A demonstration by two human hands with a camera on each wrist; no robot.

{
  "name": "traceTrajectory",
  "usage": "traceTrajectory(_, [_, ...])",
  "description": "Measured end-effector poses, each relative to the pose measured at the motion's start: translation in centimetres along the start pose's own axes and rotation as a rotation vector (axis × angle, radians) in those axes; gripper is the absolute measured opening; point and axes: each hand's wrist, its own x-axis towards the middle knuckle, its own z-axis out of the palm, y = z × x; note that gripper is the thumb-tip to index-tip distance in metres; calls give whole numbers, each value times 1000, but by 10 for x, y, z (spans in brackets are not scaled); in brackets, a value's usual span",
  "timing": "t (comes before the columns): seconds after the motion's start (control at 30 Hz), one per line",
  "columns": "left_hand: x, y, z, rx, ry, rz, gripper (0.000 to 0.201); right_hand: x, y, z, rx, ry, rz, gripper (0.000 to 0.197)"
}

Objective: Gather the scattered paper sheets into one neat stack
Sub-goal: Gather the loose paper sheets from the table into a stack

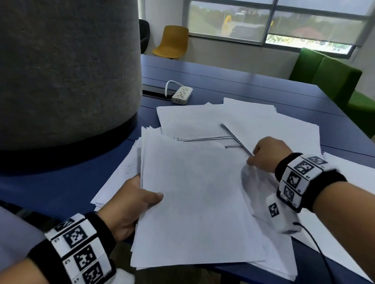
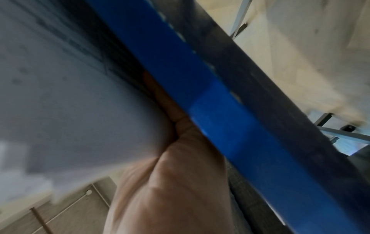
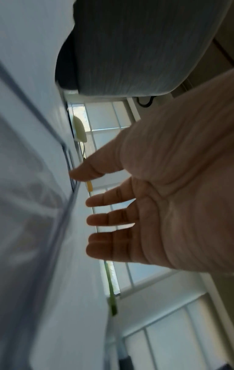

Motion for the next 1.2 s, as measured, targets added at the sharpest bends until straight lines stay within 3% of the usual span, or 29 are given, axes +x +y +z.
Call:
traceTrajectory(0.13, [-1, -2, 0, -31, 11, 24, 34, 9, 17, -5, -246, -94, 29, 50])
traceTrajectory(0.23, [-1, -2, 1, -28, 27, 41, 32, 16, 22, -3, -314, -108, 25, 45])
traceTrajectory(0.5, [4, -5, 2, -25, 58, 76, 33, 14, 21, 0, -410, -18, -69, 21])
traceTrajectory(0.7, [8, -9, 0, 11, 102, 80, 34, 5, 9, -11, -398, 162, -100, 20])
traceTrajectory(0.87, [7, -7, 1, 29, 106, 87, 34, -28, -27, -22, -392, 221, -238, 9])
traceTrajectory(1.07, [6, -6, 3, 61, 112, 82, 32, -86, -74, -9, -331, 69, -467, 11])
traceTrajectory(1.2, [3, -3, 4, 83, 113, 86, 31, -113, -98, 8, -268, 1, -584, 26])
